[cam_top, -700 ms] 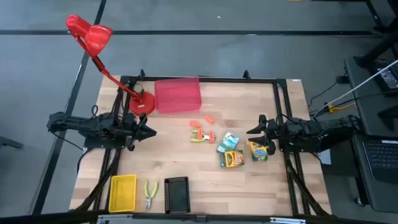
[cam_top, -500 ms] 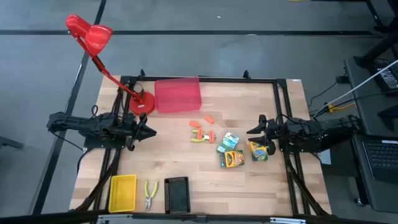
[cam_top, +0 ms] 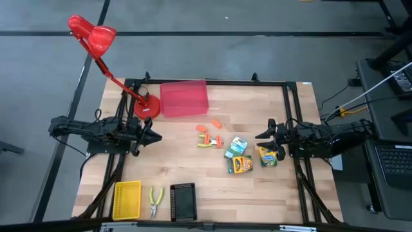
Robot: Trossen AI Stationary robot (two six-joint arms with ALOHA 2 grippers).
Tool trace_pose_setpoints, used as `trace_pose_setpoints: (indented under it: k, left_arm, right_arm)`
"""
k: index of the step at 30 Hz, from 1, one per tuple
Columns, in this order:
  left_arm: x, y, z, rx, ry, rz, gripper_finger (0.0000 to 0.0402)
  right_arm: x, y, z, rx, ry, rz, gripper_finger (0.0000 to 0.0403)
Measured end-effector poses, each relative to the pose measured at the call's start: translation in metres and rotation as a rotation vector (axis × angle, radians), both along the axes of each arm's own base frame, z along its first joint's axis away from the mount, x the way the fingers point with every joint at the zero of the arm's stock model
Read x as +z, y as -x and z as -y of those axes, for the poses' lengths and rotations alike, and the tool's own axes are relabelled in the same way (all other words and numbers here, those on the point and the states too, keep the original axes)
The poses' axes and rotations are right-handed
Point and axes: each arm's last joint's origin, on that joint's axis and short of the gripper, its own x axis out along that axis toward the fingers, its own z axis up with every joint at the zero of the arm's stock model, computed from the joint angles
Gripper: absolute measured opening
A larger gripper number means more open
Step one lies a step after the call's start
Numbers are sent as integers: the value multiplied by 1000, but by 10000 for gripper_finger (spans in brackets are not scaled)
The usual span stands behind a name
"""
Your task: Pick & Place School Supplies
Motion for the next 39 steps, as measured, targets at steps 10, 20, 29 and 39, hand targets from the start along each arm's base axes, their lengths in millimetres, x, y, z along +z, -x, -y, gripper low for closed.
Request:
trace_pose_setpoints:
  k: [10, 20, 29, 39]
  left_arm:
    - [0, 0, 0, 0, 0, 0, 38]
    - [0, 0, 0, 0, 0, 1, 38]
    - [0, 0, 0, 0, 0, 1, 38]
    - [0, 0, 0, 0, 0, 0, 39]
  right_arm:
    - [0, 0, 0, 0, 0, 0, 171]
    - [5, -1, 4, -133, 136, 62, 171]
    - [9, -1, 6, -233, -322, 89, 171]
    - [5, -1, 7, -281, -706, 43, 171]
